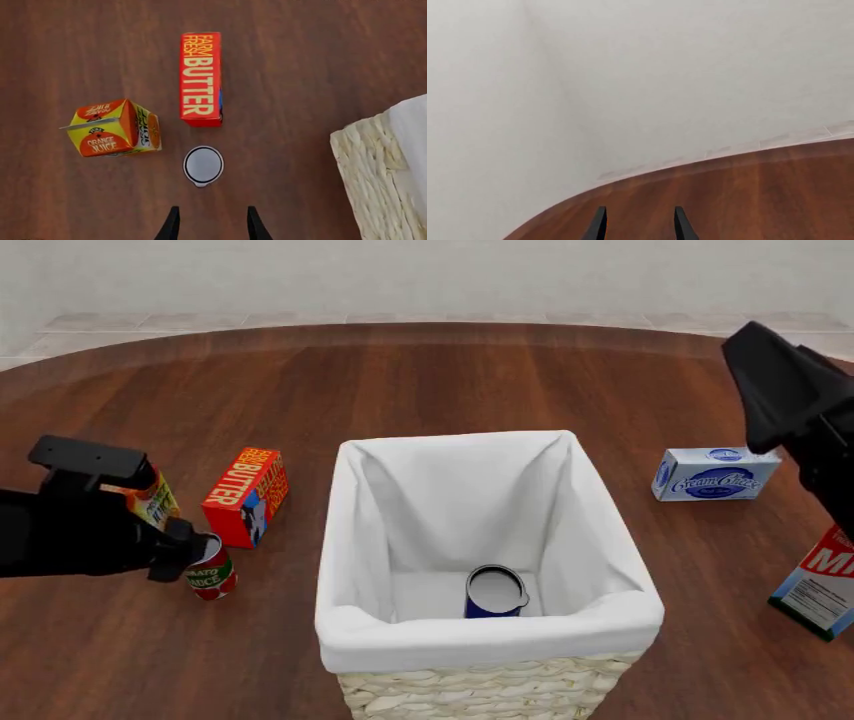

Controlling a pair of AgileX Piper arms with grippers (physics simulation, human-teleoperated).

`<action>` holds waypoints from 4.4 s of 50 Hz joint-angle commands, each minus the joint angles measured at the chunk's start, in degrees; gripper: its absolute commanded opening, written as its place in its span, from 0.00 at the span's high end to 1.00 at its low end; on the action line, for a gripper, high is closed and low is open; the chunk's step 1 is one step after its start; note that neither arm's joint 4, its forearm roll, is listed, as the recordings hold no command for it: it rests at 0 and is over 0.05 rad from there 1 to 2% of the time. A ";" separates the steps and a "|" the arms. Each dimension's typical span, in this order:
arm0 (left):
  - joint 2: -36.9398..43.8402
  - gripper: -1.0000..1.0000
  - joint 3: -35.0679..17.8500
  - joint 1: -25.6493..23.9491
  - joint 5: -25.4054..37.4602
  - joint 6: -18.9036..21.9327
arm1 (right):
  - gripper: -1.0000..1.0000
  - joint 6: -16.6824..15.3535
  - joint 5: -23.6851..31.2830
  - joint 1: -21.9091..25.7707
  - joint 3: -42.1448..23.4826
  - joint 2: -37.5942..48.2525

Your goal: Pick up the alphabet soup and the tomato sauce, and put them in the basket.

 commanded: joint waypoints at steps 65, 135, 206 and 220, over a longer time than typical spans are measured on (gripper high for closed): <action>9.40 0.00 3.36 1.85 -13.09 0.11 | 0.00 2.09 -2.90 -2.50 -0.44 1.92; 15.45 0.00 5.62 3.08 -19.62 1.45 | 0.00 2.09 -2.90 -2.50 -0.44 1.92; 17.59 1.00 4.96 2.93 -21.85 2.48 | 0.00 2.09 -2.90 -2.50 -0.44 1.92; 14.94 1.00 4.95 2.48 -20.15 2.73 | 0.00 2.09 -2.90 -2.50 -0.44 1.92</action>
